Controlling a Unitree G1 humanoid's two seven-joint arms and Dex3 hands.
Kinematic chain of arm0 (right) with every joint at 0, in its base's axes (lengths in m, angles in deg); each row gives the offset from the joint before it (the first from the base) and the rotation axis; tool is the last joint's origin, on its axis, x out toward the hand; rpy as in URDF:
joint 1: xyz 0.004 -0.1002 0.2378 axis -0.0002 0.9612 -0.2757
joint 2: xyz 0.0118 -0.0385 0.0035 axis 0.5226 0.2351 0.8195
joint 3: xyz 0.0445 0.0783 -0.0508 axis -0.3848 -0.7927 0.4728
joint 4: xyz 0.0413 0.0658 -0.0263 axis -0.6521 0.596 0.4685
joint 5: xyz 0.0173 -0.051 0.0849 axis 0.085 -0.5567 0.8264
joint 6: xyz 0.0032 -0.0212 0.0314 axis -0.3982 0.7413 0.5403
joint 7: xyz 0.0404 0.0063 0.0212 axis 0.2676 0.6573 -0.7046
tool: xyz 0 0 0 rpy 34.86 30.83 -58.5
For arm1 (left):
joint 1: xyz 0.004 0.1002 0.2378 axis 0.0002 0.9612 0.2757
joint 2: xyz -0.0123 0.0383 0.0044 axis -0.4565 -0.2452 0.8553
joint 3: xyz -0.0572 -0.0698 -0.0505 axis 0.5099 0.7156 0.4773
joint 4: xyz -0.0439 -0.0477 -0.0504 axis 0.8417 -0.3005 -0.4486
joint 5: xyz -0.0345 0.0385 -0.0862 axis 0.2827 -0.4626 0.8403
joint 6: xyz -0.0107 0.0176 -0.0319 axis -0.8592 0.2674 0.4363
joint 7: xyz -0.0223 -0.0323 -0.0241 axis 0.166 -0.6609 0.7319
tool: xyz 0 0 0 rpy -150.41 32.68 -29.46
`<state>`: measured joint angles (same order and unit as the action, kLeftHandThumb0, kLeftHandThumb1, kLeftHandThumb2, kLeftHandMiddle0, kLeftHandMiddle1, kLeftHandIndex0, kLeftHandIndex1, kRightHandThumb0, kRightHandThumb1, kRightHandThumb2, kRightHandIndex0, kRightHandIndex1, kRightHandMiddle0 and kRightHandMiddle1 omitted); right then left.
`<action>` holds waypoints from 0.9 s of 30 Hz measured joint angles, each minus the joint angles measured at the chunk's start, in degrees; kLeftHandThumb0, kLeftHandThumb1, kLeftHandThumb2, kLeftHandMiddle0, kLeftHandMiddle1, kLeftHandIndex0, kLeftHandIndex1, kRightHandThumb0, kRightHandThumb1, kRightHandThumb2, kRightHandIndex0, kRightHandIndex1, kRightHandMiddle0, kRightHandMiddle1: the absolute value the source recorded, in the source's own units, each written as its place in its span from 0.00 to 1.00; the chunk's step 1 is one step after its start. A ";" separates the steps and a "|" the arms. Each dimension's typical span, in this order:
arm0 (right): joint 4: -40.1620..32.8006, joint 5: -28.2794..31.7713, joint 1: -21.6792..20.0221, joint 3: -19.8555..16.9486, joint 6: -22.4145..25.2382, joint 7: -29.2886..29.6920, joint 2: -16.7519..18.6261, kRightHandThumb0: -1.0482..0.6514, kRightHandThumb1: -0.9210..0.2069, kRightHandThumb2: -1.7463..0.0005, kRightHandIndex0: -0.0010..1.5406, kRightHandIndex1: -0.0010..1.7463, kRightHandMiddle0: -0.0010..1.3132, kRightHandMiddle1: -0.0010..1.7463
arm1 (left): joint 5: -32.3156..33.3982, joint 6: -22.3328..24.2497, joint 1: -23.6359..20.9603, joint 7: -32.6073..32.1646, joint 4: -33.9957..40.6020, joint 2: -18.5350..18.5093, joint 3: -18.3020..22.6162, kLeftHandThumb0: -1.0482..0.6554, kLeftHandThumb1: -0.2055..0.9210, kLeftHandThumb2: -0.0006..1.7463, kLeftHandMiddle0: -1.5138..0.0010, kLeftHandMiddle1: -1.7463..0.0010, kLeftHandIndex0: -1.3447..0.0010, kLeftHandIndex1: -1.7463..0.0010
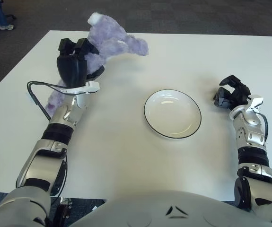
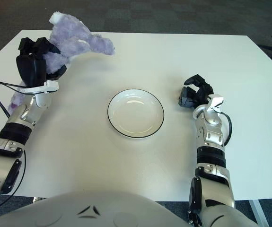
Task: Put the doll into the plate.
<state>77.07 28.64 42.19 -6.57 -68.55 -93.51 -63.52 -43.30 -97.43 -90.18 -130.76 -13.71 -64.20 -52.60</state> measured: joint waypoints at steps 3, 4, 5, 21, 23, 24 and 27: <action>0.20 0.00 -0.08 0.00 -0.09 -0.12 -0.02 0.62 0.74 0.09 0.52 0.99 0.41 1.00 | -0.23 0.01 0.43 -0.43 1.29 0.30 0.22 0.92 0.33 0.85 0.52 0.00 0.27 0.00; 0.27 0.00 -0.12 -0.01 -0.11 -0.16 -0.03 0.62 0.74 0.09 0.52 0.99 0.41 1.00 | -0.37 0.03 0.59 -0.65 1.65 0.42 0.31 0.92 0.33 0.86 0.52 0.00 0.27 0.00; 0.33 0.00 -0.15 -0.02 -0.12 -0.20 -0.04 0.62 0.74 0.09 0.52 0.99 0.41 1.00 | -0.48 0.07 0.74 -0.79 1.98 0.53 0.39 0.92 0.33 0.86 0.52 0.00 0.27 0.00; 1.92 0.02 -0.64 -0.08 -1.60 -0.90 -0.36 0.62 0.75 0.09 0.52 0.99 0.42 1.00 | -1.05 -3.18 1.14 -2.22 5.83 2.28 1.29 0.92 0.33 0.86 0.52 0.00 0.28 0.00; 2.06 0.02 -0.67 -0.05 -1.77 -0.95 -0.37 0.62 0.75 0.09 0.52 0.99 0.42 1.00 | -1.05 -3.84 1.14 -2.22 6.40 2.50 1.36 0.92 0.33 0.86 0.52 0.00 0.28 0.00; 2.09 0.02 -0.67 -0.03 -1.83 -0.95 -0.37 0.62 0.75 0.09 0.52 0.99 0.42 1.00 | -1.04 -4.17 1.14 -2.22 6.65 2.63 1.40 0.92 0.33 0.86 0.52 0.00 0.28 0.00; 2.17 0.02 -0.68 0.02 -1.97 -0.94 -0.38 0.62 0.75 0.09 0.52 0.99 0.42 1.00 | -1.03 -5.04 1.21 -2.16 7.46 2.92 1.43 0.92 0.33 0.85 0.52 0.00 0.29 0.00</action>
<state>79.24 28.65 41.51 -6.56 -70.52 -94.45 -63.89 -44.33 -102.47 -88.97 -132.92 -6.25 -61.29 -51.17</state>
